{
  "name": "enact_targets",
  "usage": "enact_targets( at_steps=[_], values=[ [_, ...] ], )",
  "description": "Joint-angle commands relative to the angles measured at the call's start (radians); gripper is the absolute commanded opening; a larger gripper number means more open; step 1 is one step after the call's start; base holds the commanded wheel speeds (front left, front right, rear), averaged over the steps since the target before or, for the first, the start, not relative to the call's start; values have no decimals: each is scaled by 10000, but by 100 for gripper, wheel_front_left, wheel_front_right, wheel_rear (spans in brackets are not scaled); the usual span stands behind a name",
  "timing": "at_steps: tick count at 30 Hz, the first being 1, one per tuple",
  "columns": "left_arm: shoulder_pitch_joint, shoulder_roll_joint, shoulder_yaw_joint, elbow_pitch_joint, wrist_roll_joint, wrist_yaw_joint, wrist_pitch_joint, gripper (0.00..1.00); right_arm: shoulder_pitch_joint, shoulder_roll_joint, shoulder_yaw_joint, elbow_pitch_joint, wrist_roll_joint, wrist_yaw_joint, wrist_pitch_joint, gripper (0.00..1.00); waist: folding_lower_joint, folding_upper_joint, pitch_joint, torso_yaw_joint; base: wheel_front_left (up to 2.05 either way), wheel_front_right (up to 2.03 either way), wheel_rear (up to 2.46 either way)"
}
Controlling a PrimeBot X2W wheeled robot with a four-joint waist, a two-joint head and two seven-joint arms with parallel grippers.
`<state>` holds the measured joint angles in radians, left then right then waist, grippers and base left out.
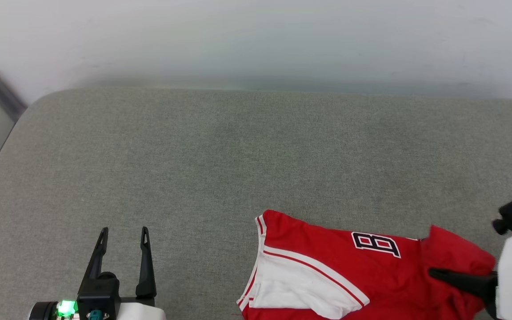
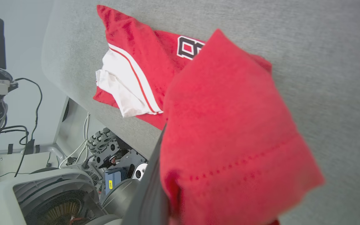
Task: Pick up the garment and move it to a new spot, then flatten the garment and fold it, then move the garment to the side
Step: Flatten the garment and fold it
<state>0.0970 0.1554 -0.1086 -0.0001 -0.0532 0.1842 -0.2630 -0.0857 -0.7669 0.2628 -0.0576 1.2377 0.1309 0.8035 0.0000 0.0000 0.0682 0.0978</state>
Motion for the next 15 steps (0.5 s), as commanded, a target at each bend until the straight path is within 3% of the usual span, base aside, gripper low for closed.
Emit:
enact_targets(
  at_steps=[1,5,6,8,15],
  values=[
    [-71,-33,68,-12,60,-55,-22,100,-328,340,194,-333,-173,-4,165,0,0,0,93,18,0,0,0],
    [-268,-136,86,-21,156,-146,-22,100,-1106,1264,829,-644,-907,-4,441,0,0,0,315,80,0,0,0],
    [-399,-206,100,-13,198,-194,-22,100,-1823,1942,1452,-407,-1512,-4,562,0,0,0,477,143,0,0,0],
    [-483,-228,105,-11,231,-247,-22,100,-2276,2403,1934,-152,-1847,-4,600,0,0,0,575,191,0,0,0],
    [-681,-297,191,4,281,-324,-22,100,-3631,3516,3743,1230,-2847,-4,571,0,0,0,925,331,0,0,0]
  ],
)
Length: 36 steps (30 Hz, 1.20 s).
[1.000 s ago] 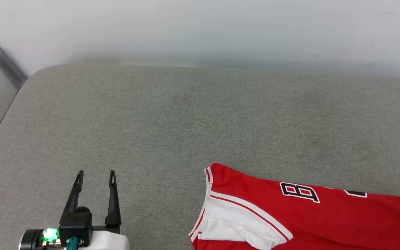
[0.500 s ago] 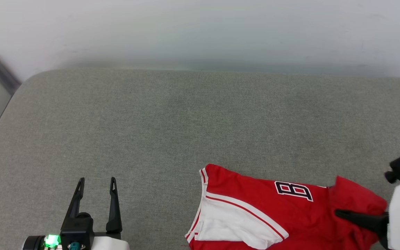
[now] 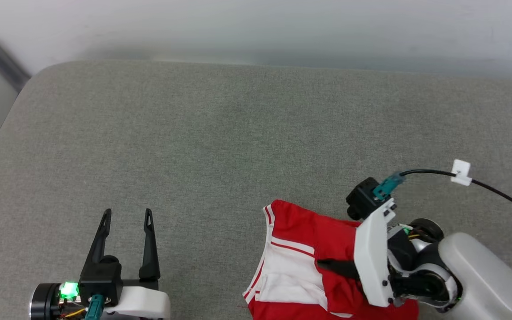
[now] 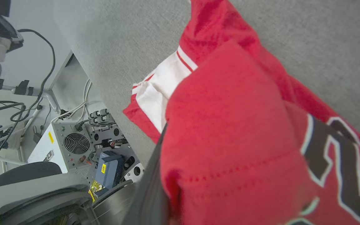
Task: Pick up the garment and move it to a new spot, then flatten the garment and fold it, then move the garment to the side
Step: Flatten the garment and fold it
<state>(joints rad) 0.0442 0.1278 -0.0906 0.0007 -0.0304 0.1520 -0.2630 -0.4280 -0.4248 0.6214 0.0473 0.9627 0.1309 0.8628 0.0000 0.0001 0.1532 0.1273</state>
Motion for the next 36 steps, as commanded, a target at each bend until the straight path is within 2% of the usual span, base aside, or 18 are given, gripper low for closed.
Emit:
enact_targets(
  at_steps=[1,8,13,14,15,19,23,26,27,28,32,36],
  values=[
    [-158,-28,26,-3,67,-12,-22,100,-406,205,387,417,-255,-4,-112,0,0,-1,126,53,0,0,0],
    [-341,-167,-31,56,107,-88,-22,100,-1176,843,1657,2513,-954,-2,-826,0,0,-1,405,163,0,0,0],
    [-347,-230,2,117,129,-79,-22,100,-1450,988,2267,3188,-847,-5,-1471,0,0,-1,404,156,0,0,0],
    [-298,-231,23,135,131,-78,-22,100,-1498,933,2424,3133,-753,-5,-1562,29,0,-1,347,129,0,0,0],
    [-234,-224,46,147,136,-86,-22,100,-1522,834,2564,2986,-612,-4,-1635,100,0,-1,284,106,0,0,0],
    [-90,-202,115,189,145,-82,-22,100,-1697,354,2722,2409,-407,-4,-2202,100,0,-1,56,-2,0,0,0],
    [94,-183,186,156,155,-84,-22,100,-1733,-387,2494,1530,-717,-4,-3587,100,0,-1,-260,-203,0,0,0],
    [220,-172,237,119,143,-76,-22,100,-1572,-758,1662,1328,-1518,-4,-5097,100,0,-1,-492,-376,0,0,0],
    [364,-171,274,85,146,-87,-22,100,-1155,-795,461,1467,-2626,-4,-6803,100,0,-1,-687,-544,0,0,0],
    [407,-170,285,79,150,-94,-22,100,-981,-665,-27,1525,-2940,-4,-7327,100,0,-1,-756,-595,0,0,0],
    [573,-167,344,15,138,-99,-22,100,-126,-234,-1809,1630,-4331,-5,-8983,100,0,-1,-975,-783,0,0,0],
    [748,-180,414,-60,116,-95,-22,100,846,314,-3188,1467,-5324,-4,-10100,100,0,-1,-1128,-945,0,0,0]
  ],
)
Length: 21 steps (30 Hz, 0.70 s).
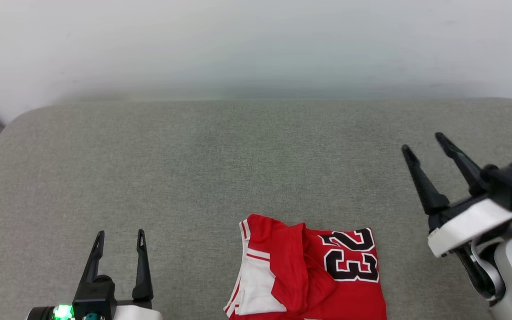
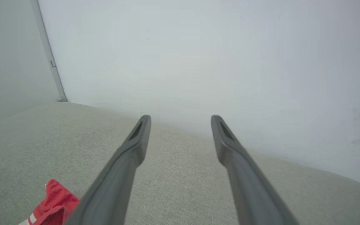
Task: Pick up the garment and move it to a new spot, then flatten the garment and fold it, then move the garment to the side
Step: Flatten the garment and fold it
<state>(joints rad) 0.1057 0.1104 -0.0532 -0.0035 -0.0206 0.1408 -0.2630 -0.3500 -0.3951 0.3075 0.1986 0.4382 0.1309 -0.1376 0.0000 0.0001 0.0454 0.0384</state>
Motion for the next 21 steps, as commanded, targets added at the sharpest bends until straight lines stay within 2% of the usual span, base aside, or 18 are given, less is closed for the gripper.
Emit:
enact_targets(
  at_steps=[1,5,9,16,21],
  values=[
    [144,-21,46,-34,11,21,-22,100,275,170,-355,-129,-338,-5,-337,100,0,-1,-77,-89,0,0,0],
    [223,-70,72,-104,-6,37,-22,100,1193,901,-1573,-380,-1124,-5,-928,100,0,-1,-192,-185,0,0,0],
    [352,-87,79,-131,2,40,-22,100,1980,1559,-2370,-723,-1683,-4,-1166,100,0,-1,-327,-231,0,0,0],
    [543,-134,56,-168,-17,-20,-22,100,3168,2419,-2975,-1236,-2296,-4,-1267,100,0,-1,-480,-178,0,0,0],
    [601,-189,-27,-144,-53,-79,-22,100,3805,2809,-3195,-1513,-2561,-4,-1284,100,0,-1,-543,-113,0,0,0]
  ],
)
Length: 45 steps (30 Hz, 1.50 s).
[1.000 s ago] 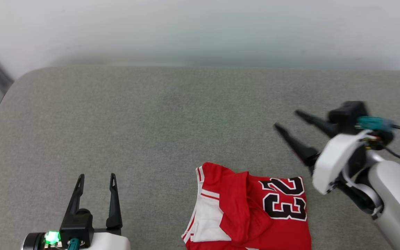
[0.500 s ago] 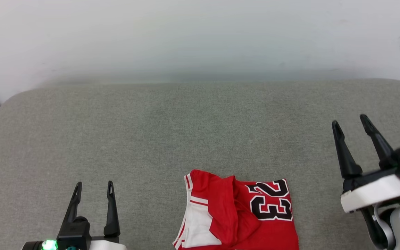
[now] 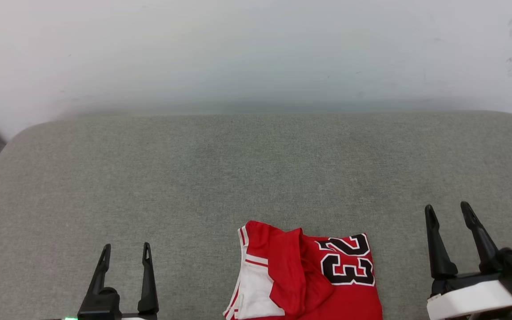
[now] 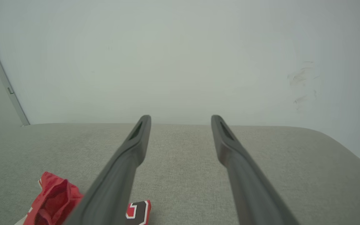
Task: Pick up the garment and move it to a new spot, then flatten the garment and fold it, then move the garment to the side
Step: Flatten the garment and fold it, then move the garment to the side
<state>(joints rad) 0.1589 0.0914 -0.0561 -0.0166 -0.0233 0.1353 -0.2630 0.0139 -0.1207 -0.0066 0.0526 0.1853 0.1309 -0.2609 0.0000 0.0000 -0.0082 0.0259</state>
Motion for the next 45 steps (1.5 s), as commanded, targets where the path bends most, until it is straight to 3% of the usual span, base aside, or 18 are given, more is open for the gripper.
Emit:
enact_targets(
  at_steps=[1,13,23,30,33,36,37,42,45],
  values=[
    [85,-9,-8,-3,-32,-30,-22,100,240,138,-106,-132,-56,-4,-53,100,0,0,-18,25,0,0,0],
    [153,-21,75,138,5,-205,-22,100,1116,523,-177,-259,-229,-4,-45,100,0,0,-67,78,0,0,0],
    [134,-43,136,163,24,-290,-22,100,880,606,-301,-388,-255,-4,-47,100,0,0,-52,105,0,0,0],
    [68,-75,192,178,9,-343,-22,100,-343,-242,-58,-532,-246,-4,78,100,0,0,9,110,0,0,0],
    [-7,-86,174,190,30,-359,-22,100,-1153,-1077,614,-469,46,-4,987,100,0,0,63,142,0,0,0],
    [-99,-99,173,187,19,-394,-22,100,-1949,-2030,1605,-487,1025,-5,2827,100,0,0,170,172,0,0,0],
    [-99,-99,173,187,19,-394,-22,100,-1949,-2030,1605,-487,1025,-5,2827,100,0,0,170,172,0,0,0],
    [-286,-118,174,209,22,-459,-22,100,-2955,-3677,2854,-795,3420,-5,6567,100,0,0,396,265,0,0,0],
    [-421,-136,187,222,3,-501,-22,100,-3182,-4307,3077,-777,5147,-4,8675,100,0,0,564,339,0,0,0]
  ],
)
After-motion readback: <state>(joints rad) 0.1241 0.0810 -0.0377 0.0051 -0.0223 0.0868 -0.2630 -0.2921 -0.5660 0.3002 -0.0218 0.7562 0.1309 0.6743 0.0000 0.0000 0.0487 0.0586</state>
